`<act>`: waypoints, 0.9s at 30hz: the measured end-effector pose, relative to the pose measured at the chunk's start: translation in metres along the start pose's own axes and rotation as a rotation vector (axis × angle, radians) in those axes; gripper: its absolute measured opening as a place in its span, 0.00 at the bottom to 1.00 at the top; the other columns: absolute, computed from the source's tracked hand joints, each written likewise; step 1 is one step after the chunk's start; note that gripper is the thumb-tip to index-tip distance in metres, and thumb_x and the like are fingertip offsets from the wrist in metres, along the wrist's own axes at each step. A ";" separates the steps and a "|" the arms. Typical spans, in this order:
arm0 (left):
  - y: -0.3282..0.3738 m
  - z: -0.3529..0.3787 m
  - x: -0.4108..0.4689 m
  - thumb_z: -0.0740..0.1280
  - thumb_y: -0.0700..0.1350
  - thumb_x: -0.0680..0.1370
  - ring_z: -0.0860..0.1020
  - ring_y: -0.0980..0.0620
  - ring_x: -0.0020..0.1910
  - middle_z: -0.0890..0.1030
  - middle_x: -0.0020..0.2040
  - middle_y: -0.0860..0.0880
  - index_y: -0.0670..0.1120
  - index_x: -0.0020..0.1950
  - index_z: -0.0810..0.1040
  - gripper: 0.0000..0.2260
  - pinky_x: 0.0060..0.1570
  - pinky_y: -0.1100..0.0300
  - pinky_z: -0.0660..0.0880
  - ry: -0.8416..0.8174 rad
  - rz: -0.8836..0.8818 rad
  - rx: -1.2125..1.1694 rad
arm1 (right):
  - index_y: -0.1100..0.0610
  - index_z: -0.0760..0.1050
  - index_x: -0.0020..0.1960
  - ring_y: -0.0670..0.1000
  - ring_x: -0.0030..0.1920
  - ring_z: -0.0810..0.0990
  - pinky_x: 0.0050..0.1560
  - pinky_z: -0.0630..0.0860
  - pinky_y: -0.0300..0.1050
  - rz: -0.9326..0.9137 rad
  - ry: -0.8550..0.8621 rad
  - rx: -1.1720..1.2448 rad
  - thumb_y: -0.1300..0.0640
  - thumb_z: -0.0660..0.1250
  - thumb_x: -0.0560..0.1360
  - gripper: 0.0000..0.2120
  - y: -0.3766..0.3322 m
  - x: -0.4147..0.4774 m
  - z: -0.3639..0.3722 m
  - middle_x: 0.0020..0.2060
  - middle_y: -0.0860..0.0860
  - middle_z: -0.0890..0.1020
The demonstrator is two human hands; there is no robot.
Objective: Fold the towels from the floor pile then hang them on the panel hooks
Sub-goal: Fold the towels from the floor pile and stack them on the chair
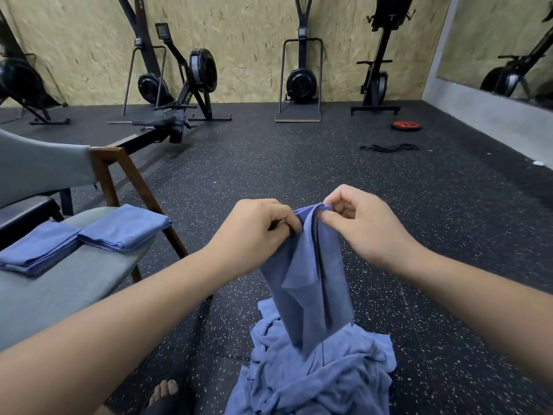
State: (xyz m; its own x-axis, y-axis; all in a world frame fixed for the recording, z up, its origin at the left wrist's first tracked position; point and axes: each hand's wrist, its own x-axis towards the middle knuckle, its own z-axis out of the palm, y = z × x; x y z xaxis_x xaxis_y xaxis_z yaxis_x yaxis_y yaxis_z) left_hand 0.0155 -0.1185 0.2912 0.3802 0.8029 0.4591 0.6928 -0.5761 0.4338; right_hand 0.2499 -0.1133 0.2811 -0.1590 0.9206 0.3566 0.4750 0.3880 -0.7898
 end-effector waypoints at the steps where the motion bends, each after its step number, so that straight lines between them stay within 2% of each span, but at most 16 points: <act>1: 0.002 0.001 0.000 0.68 0.37 0.75 0.81 0.59 0.44 0.84 0.44 0.58 0.55 0.47 0.88 0.15 0.48 0.69 0.71 0.023 0.003 -0.005 | 0.47 0.78 0.50 0.56 0.41 0.82 0.49 0.80 0.58 -0.017 0.004 -0.005 0.54 0.73 0.79 0.04 -0.001 -0.001 0.000 0.40 0.51 0.84; 5: 0.010 0.004 0.002 0.73 0.50 0.77 0.81 0.56 0.44 0.83 0.43 0.56 0.54 0.46 0.87 0.03 0.49 0.61 0.75 0.105 0.007 -0.024 | 0.44 0.78 0.57 0.54 0.37 0.80 0.40 0.74 0.46 -0.125 -0.002 -0.064 0.58 0.72 0.81 0.10 -0.010 -0.006 0.001 0.38 0.51 0.82; 7: 0.009 0.005 0.003 0.76 0.56 0.76 0.80 0.57 0.43 0.82 0.43 0.56 0.53 0.45 0.86 0.07 0.45 0.64 0.73 0.128 0.013 -0.014 | 0.47 0.78 0.54 0.55 0.35 0.79 0.39 0.74 0.47 -0.153 -0.011 -0.075 0.58 0.73 0.82 0.07 -0.010 -0.006 0.004 0.36 0.51 0.81; 10: 0.007 0.005 0.004 0.73 0.54 0.79 0.79 0.57 0.41 0.82 0.41 0.56 0.52 0.44 0.85 0.08 0.44 0.61 0.73 0.151 0.041 0.032 | 0.49 0.75 0.51 0.55 0.38 0.82 0.42 0.79 0.52 -0.164 0.003 -0.064 0.56 0.75 0.80 0.09 -0.010 -0.007 0.004 0.37 0.50 0.83; 12: 0.006 0.004 0.005 0.70 0.51 0.81 0.79 0.56 0.41 0.82 0.40 0.55 0.51 0.44 0.85 0.08 0.45 0.60 0.73 0.152 0.039 0.026 | 0.50 0.75 0.47 0.51 0.39 0.84 0.43 0.79 0.48 -0.172 0.042 -0.103 0.53 0.78 0.78 0.11 -0.010 -0.007 0.003 0.37 0.48 0.84; 15: 0.003 0.002 0.007 0.69 0.49 0.83 0.79 0.55 0.41 0.82 0.41 0.54 0.50 0.45 0.85 0.09 0.46 0.57 0.74 0.130 0.031 0.027 | 0.52 0.77 0.42 0.46 0.36 0.80 0.40 0.74 0.44 -0.197 0.075 -0.149 0.53 0.80 0.76 0.12 -0.010 -0.007 0.001 0.35 0.47 0.83; 19: -0.001 0.002 0.008 0.69 0.49 0.84 0.79 0.54 0.42 0.82 0.42 0.53 0.49 0.47 0.85 0.08 0.46 0.56 0.73 0.093 0.044 0.041 | 0.53 0.79 0.43 0.47 0.47 0.78 0.50 0.72 0.39 -0.338 0.075 -0.197 0.55 0.81 0.75 0.10 -0.012 -0.007 -0.003 0.45 0.48 0.78; 23: 0.000 0.001 0.009 0.67 0.51 0.84 0.79 0.52 0.43 0.82 0.42 0.53 0.49 0.48 0.84 0.10 0.46 0.54 0.74 0.039 0.087 0.048 | 0.52 0.80 0.44 0.48 0.53 0.80 0.54 0.70 0.36 -0.342 0.067 -0.214 0.56 0.81 0.75 0.09 -0.012 -0.006 -0.003 0.49 0.48 0.80; 27: 0.002 0.001 0.009 0.64 0.52 0.83 0.80 0.50 0.44 0.81 0.43 0.51 0.47 0.48 0.84 0.13 0.48 0.50 0.76 -0.006 0.101 0.069 | 0.54 0.80 0.45 0.46 0.48 0.79 0.49 0.67 0.31 -0.363 0.044 -0.201 0.59 0.80 0.76 0.09 -0.011 -0.006 -0.001 0.50 0.48 0.83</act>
State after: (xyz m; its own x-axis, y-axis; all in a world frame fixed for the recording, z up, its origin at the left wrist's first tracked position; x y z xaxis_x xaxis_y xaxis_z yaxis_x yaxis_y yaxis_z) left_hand 0.0210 -0.1121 0.2950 0.4534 0.7426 0.4930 0.6915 -0.6420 0.3311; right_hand 0.2464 -0.1227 0.2882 -0.3126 0.7212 0.6182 0.5554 0.6667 -0.4970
